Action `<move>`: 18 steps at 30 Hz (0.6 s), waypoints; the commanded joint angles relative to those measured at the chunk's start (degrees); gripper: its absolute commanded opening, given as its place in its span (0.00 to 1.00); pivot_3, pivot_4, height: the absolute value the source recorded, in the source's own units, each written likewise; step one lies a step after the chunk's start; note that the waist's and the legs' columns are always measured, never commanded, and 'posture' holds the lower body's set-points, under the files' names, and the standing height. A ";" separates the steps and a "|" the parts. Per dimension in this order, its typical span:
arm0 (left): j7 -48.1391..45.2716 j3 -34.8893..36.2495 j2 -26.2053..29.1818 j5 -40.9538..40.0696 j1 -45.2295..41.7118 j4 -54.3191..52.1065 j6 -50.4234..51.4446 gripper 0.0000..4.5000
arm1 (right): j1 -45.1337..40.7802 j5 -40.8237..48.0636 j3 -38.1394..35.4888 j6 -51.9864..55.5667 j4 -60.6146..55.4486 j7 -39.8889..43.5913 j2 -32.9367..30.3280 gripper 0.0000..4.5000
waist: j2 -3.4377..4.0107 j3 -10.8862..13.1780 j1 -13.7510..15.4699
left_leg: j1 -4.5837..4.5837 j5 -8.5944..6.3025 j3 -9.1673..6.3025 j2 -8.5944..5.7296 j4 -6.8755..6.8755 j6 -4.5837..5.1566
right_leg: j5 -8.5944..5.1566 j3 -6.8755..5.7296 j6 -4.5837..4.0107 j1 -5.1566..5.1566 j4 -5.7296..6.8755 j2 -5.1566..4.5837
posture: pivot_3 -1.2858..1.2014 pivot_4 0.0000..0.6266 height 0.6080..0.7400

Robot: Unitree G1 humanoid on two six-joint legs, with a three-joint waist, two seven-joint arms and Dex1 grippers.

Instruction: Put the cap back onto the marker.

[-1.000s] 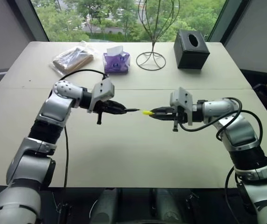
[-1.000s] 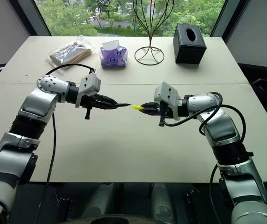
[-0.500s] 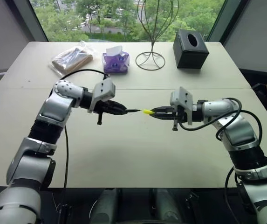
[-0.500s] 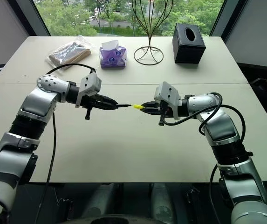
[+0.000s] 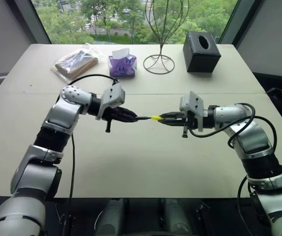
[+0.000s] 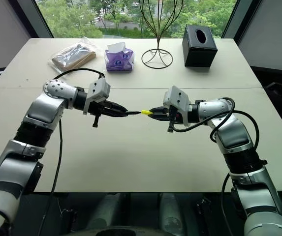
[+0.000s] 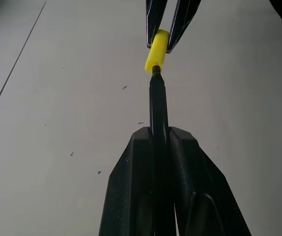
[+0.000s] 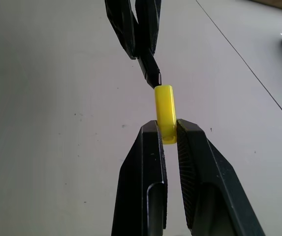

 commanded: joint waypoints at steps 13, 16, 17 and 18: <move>-0.51 -1.39 -5.14 5.12 -3.64 5.22 -19.24 0.00 | -1.97 -2.61 2.82 -5.57 -2.20 2.24 0.07 0.01 | 0.00 0.00 0.03 | -0.01 0.00 0.00 0.00 -0.01 0.00 | 0.00 -0.02 0.00 -0.01 -0.02 -0.01 | 0.52 0.24 1.00; -1.62 -1.48 -5.54 5.74 -3.18 6.21 -23.16 0.00 | -2.32 -2.89 2.80 -6.04 -2.00 2.59 0.31 0.01 | -0.01 0.00 0.07 | -0.01 0.00 0.01 -0.01 0.00 0.00 | 0.01 -0.02 0.01 0.00 -0.03 -0.03 | 0.52 0.24 1.00; -2.16 -1.54 -5.53 5.84 -3.05 6.40 -23.95 0.00 | -2.42 -2.94 2.75 -6.09 -1.94 2.67 0.42 0.01 | -0.01 0.01 0.07 | -0.02 0.00 0.01 -0.02 0.00 0.00 | 0.01 -0.03 0.01 0.00 -0.03 -0.04 | 0.52 0.24 1.00; -2.49 -1.46 -5.64 5.76 -2.95 6.54 -24.38 0.00 | -2.59 -3.02 2.67 -6.17 -1.83 2.71 0.58 0.01 | -0.01 0.00 0.06 | -0.02 0.00 0.01 -0.03 0.00 0.00 | 0.01 -0.03 0.01 0.00 -0.03 -0.04 | 0.52 0.24 1.00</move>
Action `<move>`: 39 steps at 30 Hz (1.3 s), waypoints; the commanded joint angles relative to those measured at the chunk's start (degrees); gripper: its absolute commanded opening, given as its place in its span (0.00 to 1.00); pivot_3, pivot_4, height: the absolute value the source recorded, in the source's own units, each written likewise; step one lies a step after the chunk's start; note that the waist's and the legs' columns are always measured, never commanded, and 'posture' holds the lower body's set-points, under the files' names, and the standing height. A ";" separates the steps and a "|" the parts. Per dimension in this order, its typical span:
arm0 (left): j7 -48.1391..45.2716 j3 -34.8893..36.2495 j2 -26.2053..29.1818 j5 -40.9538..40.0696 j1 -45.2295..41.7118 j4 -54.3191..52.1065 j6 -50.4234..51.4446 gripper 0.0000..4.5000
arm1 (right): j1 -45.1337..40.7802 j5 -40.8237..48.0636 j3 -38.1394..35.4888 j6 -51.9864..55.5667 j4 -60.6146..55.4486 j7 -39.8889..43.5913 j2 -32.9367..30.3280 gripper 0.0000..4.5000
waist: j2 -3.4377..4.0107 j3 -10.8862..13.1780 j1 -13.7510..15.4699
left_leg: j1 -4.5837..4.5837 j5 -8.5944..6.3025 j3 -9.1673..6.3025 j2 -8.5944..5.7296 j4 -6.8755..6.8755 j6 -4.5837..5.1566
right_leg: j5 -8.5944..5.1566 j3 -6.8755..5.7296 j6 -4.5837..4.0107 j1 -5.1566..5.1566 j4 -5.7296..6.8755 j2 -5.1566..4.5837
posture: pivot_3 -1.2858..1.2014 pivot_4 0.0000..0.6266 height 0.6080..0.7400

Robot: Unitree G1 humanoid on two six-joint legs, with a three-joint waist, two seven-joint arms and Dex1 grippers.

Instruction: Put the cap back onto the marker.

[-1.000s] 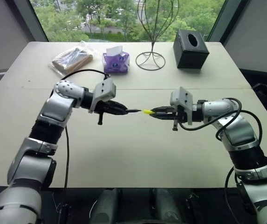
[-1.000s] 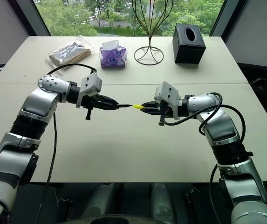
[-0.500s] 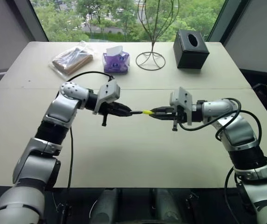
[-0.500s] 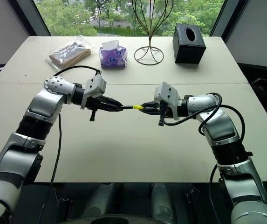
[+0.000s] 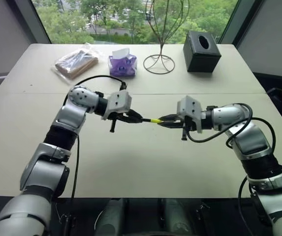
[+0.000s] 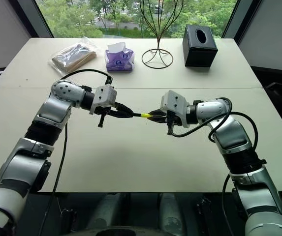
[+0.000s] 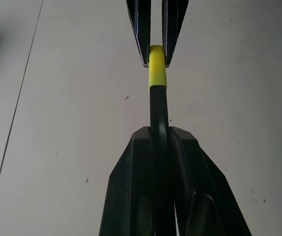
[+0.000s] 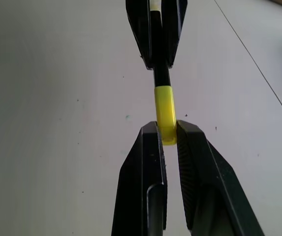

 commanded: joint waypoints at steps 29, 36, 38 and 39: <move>-4.74 3.12 -5.14 -6.36 -0.48 -6.75 14.46 0.00 | -6.74 0.56 0.79 2.56 -6.82 -3.43 10.20 0.01 | 0.00 0.00 -0.10 | 0.00 0.00 -0.08 -0.12 -0.02 0.00 | 0.04 -0.06 0.16 0.00 0.03 0.02 | 0.52 0.24 1.00; -4.05 1.33 -5.03 -3.05 0.39 -6.22 8.05 0.00 | -7.50 1.29 1.00 3.68 -6.85 -2.98 11.34 0.01 | 0.00 0.00 -0.09 | 0.00 0.00 -0.08 -0.11 -0.02 0.00 | 0.03 -0.06 0.14 -0.01 0.03 0.01 | 0.52 0.24 1.00; -3.85 0.97 -4.77 -1.68 0.54 -5.03 5.28 0.00 | -7.46 0.99 0.98 3.50 -6.53 -2.69 10.97 0.01 | 0.00 0.00 -0.08 | 0.00 0.00 -0.08 -0.11 -0.03 0.00 | 0.03 -0.06 0.14 -0.01 0.03 0.01 | 0.52 0.24 1.00; -3.75 1.03 -4.69 -1.27 0.57 -4.62 4.54 0.00 | -7.36 0.76 0.93 3.34 -6.25 -2.54 10.62 0.01 | 0.00 0.00 -0.08 | 0.00 0.00 -0.08 -0.11 -0.03 0.00 | 0.03 -0.06 0.14 -0.01 0.03 0.00 | 0.52 0.24 1.00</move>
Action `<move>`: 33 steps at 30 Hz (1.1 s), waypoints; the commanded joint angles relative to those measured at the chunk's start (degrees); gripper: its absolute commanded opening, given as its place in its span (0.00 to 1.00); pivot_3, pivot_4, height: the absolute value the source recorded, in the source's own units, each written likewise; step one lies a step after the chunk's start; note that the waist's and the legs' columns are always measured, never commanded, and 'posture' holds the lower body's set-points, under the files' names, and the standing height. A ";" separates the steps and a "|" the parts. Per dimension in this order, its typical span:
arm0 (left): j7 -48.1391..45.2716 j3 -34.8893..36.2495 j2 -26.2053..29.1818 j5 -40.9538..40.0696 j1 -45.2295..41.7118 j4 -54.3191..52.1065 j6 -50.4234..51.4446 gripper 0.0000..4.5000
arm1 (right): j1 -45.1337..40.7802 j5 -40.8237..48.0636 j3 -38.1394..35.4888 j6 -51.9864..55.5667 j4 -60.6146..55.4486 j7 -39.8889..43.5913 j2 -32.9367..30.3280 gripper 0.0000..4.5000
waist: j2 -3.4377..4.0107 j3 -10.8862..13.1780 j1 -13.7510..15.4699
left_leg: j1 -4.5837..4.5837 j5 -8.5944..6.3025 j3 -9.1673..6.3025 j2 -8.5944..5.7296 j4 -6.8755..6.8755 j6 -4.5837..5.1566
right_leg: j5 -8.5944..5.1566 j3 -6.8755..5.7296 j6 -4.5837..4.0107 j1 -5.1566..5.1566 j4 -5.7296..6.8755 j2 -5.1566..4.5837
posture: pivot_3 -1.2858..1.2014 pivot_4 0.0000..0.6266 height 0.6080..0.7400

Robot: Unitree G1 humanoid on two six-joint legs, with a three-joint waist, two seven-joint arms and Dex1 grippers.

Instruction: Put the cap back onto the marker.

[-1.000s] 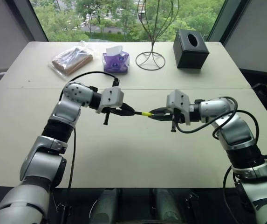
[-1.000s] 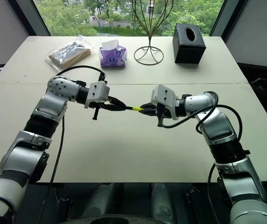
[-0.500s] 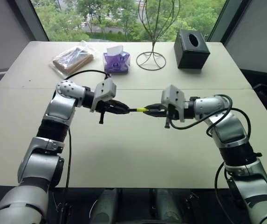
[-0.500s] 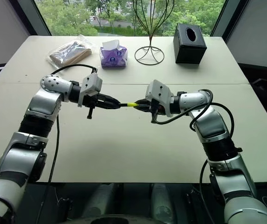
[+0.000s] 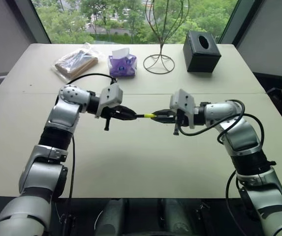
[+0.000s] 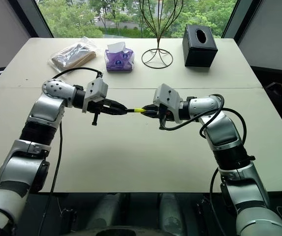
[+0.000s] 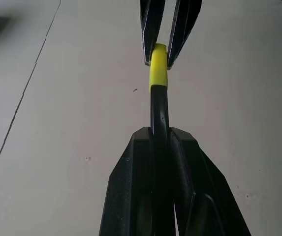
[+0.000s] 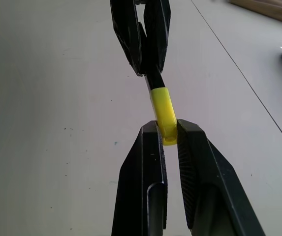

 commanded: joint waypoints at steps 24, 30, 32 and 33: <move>17.73 8.25 3.85 -5.20 4.77 -4.35 16.13 0.00 | 1.37 7.81 -16.76 5.26 -5.66 -4.75 -13.32 0.99 | -0.03 0.03 0.04 | -0.06 0.00 -0.01 -0.04 -0.14 0.01 | -0.02 -0.02 0.16 -0.08 -0.01 -0.17 | 0.52 0.24 1.00; 45.63 19.83 -2.34 -5.48 13.32 -17.75 41.02 0.00 | 9.50 10.20 -19.26 9.15 -13.37 -14.37 -8.03 0.99 | -0.03 0.02 -0.08 | 0.01 0.00 -0.05 -0.06 -0.21 0.01 | -0.04 0.00 0.24 -0.04 0.02 -0.19 | 0.52 0.24 1.00; 52.33 22.69 -5.85 -6.06 15.62 -22.74 46.87 0.00 | 10.97 10.46 -18.64 9.57 -14.54 -16.27 -6.62 0.99 | -0.04 0.02 0.02 | 0.01 0.00 -0.05 -0.07 -0.22 0.01 | -0.04 0.00 0.25 -0.04 0.03 -0.19 | 0.52 0.24 1.00; 55.61 24.32 -7.86 -6.36 16.53 -24.99 49.50 0.00 | 11.50 10.43 -18.09 9.61 -14.84 -16.96 -6.03 0.99 | -0.04 0.03 0.06 | 0.01 0.00 -0.06 -0.08 -0.19 0.01 | -0.04 0.00 0.25 -0.03 0.04 -0.20 | 0.52 0.24 1.00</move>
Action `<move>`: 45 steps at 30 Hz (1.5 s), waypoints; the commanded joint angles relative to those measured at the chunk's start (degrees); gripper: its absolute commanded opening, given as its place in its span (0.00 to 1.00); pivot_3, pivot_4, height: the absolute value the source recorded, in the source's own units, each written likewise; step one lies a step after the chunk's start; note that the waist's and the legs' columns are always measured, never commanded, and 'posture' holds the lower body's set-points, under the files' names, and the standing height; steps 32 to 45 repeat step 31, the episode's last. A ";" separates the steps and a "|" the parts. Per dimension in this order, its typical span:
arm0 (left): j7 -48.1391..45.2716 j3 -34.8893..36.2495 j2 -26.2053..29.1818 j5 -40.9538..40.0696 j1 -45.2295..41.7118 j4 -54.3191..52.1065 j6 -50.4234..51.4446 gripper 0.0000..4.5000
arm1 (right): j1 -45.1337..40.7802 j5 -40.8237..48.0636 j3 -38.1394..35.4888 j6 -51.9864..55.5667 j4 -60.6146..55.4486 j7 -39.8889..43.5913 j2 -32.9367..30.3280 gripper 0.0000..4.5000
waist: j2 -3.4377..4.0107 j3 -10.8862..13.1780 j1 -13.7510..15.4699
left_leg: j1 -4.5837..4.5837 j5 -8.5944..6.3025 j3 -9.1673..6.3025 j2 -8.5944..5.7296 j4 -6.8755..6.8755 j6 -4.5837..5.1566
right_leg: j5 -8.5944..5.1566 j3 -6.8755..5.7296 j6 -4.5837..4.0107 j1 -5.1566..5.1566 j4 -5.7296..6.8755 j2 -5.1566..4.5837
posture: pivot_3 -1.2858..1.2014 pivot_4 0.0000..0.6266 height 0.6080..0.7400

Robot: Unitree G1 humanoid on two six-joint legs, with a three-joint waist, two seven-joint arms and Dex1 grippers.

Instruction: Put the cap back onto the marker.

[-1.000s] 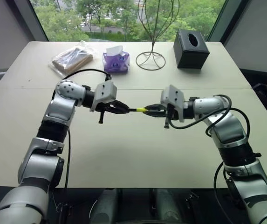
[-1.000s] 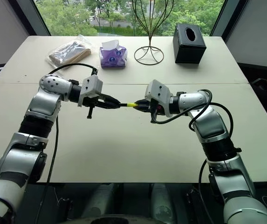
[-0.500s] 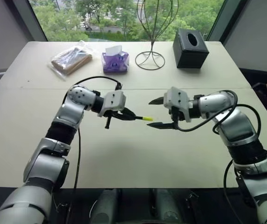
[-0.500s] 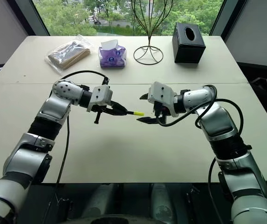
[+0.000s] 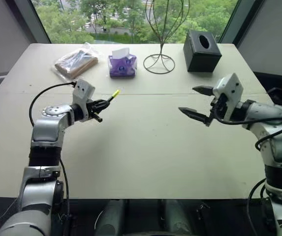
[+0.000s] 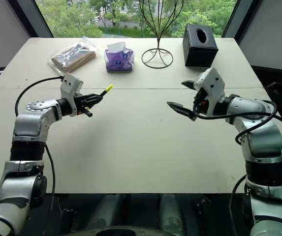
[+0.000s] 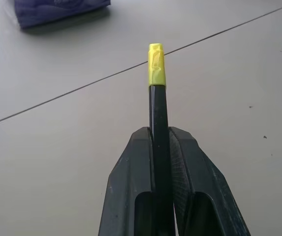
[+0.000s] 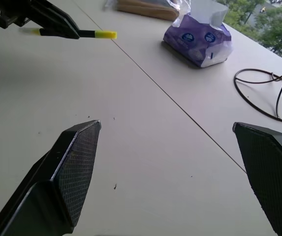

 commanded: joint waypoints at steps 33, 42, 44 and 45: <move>2.63 9.48 12.90 -12.88 5.06 -9.66 -1.24 0.96 | 8.50 3.87 -7.87 -2.87 -0.82 -15.89 5.29 1.00 | -0.01 -0.02 -0.08 | 0.07 -0.01 0.09 0.00 -0.19 -0.03 | -0.11 0.01 -0.25 0.04 -0.23 -0.02 | 0.52 0.24 1.00; 2.63 9.48 12.90 -12.88 5.06 -9.66 -1.24 0.96 | 8.50 3.87 -7.87 -2.87 -0.82 -15.89 5.29 1.00 | -0.01 -0.02 -0.08 | 0.07 -0.01 0.09 0.00 -0.19 -0.03 | -0.11 0.01 -0.25 0.04 -0.23 -0.02 | 0.52 0.24 1.00; 2.63 9.48 12.90 -12.88 5.06 -9.66 -1.24 0.96 | 8.50 3.87 -7.87 -2.87 -0.82 -15.89 5.29 1.00 | -0.01 -0.02 -0.08 | 0.07 -0.01 0.09 0.00 -0.19 -0.03 | -0.11 0.01 -0.25 0.04 -0.23 -0.02 | 0.52 0.24 1.00; 2.63 9.48 12.90 -12.88 5.06 -9.66 -1.24 0.96 | 8.50 3.87 -7.87 -2.87 -0.82 -15.89 5.29 1.00 | -0.01 -0.02 -0.08 | 0.07 -0.01 0.09 0.00 -0.19 -0.03 | -0.11 0.01 -0.25 0.04 -0.23 -0.02 | 0.52 0.24 1.00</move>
